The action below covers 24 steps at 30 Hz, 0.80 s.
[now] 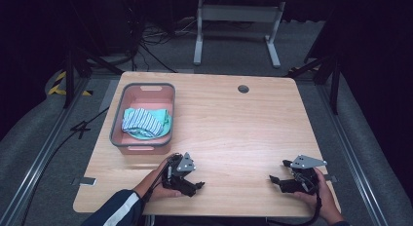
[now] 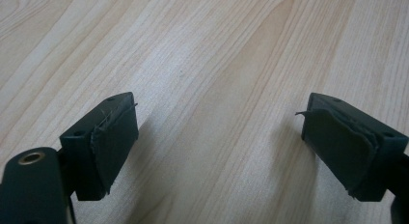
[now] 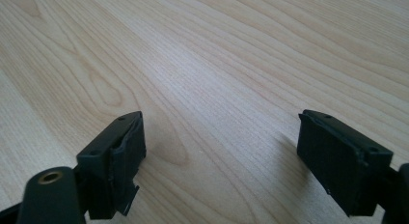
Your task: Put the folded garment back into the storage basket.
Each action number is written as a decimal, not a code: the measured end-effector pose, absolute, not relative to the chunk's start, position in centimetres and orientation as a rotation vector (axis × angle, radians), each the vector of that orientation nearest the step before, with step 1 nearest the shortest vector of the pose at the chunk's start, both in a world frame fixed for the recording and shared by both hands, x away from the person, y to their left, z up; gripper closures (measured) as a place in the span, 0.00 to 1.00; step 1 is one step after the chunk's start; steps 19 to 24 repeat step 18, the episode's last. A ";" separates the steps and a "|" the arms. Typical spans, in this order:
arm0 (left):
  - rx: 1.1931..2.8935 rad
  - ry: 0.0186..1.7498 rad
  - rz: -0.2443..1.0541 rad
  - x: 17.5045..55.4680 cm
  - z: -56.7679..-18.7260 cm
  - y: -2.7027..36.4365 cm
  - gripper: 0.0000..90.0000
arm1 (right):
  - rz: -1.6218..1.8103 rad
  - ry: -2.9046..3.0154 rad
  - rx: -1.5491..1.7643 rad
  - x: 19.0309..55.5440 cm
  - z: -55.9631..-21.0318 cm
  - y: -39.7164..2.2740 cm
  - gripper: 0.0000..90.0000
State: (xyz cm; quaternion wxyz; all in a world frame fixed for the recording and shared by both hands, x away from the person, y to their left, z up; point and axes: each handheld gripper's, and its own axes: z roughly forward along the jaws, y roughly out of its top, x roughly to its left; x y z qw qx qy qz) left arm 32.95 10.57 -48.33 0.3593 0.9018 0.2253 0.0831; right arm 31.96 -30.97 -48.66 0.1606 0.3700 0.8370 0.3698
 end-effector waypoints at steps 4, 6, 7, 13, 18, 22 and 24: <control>2.328 0.584 0.213 32.9 -48.3 10.6 0.14 | 1.056 2.390 1.057 32.0 -48.7 -31.0 0.20; 2.325 0.580 0.213 33.0 -48.3 10.6 0.14 | 1.056 2.391 1.057 32.0 -48.7 -31.0 0.20; 2.325 0.580 0.215 33.0 -48.3 10.6 0.14 | 1.056 2.390 1.057 32.0 -48.7 -31.0 0.20; 2.326 0.582 0.214 33.0 -48.3 10.6 0.14 | 1.053 2.384 1.067 32.0 -48.7 -31.0 0.20; 2.326 0.582 0.213 32.9 -48.3 10.6 0.14 | 1.053 2.383 1.066 32.0 -48.7 -31.0 0.20; 2.326 0.582 0.213 32.9 -48.3 10.6 0.14 | 1.053 2.383 1.066 32.0 -48.7 -31.0 0.20; 2.326 0.582 0.213 32.9 -48.3 10.6 0.14 | 1.053 2.383 1.066 32.0 -48.7 -31.0 0.20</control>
